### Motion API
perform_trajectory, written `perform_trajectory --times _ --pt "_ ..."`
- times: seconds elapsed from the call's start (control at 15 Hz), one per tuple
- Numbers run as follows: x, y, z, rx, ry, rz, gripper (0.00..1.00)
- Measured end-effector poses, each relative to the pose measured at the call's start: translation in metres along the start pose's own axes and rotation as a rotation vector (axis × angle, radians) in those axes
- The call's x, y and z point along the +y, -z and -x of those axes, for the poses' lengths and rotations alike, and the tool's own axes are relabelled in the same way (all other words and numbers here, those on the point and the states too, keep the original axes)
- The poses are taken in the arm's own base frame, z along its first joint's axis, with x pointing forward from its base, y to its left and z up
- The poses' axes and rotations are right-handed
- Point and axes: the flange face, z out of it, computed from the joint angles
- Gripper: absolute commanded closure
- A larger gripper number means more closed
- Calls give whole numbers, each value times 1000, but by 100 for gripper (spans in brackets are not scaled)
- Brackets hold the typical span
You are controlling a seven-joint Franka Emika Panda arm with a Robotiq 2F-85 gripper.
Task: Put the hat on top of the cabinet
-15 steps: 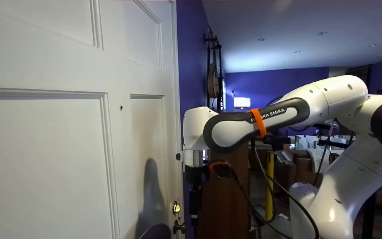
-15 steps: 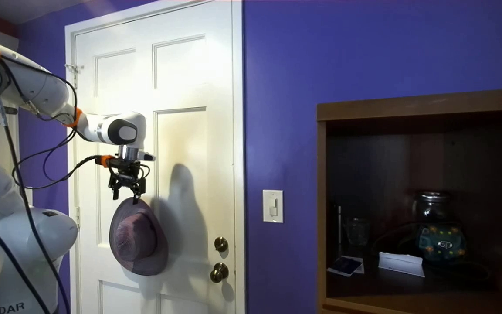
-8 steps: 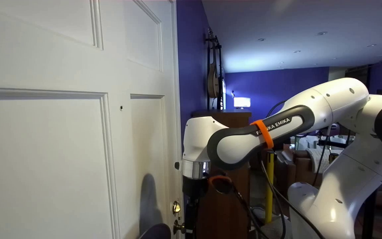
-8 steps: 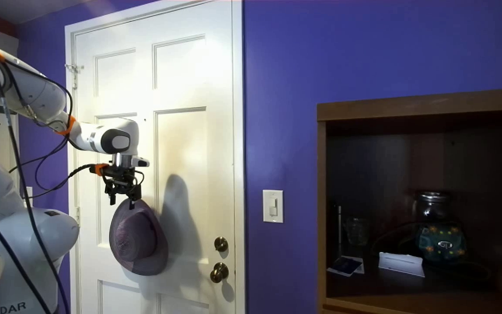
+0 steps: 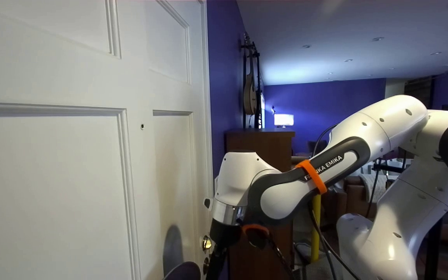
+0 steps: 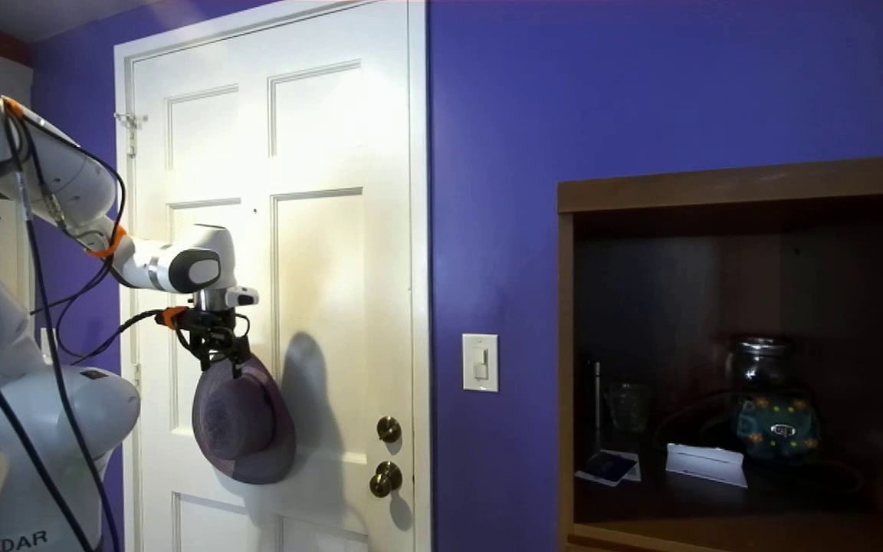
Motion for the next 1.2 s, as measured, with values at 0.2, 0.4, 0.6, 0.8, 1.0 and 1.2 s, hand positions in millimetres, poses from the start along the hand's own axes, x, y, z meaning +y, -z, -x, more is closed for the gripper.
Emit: perform_trajectory --times 0.2,0.4,0.6,0.8,1.0,1.2 --pt "0 -7 0 5 -8 1 0" --pt "0 -6 0 5 -9 0 0" --pt "0 -6 0 5 -9 0 0" --pt "0 -6 0 5 -9 0 0" --pt "0 -6 0 5 -9 0 0" --pt "0 -6 0 5 -9 0 0"
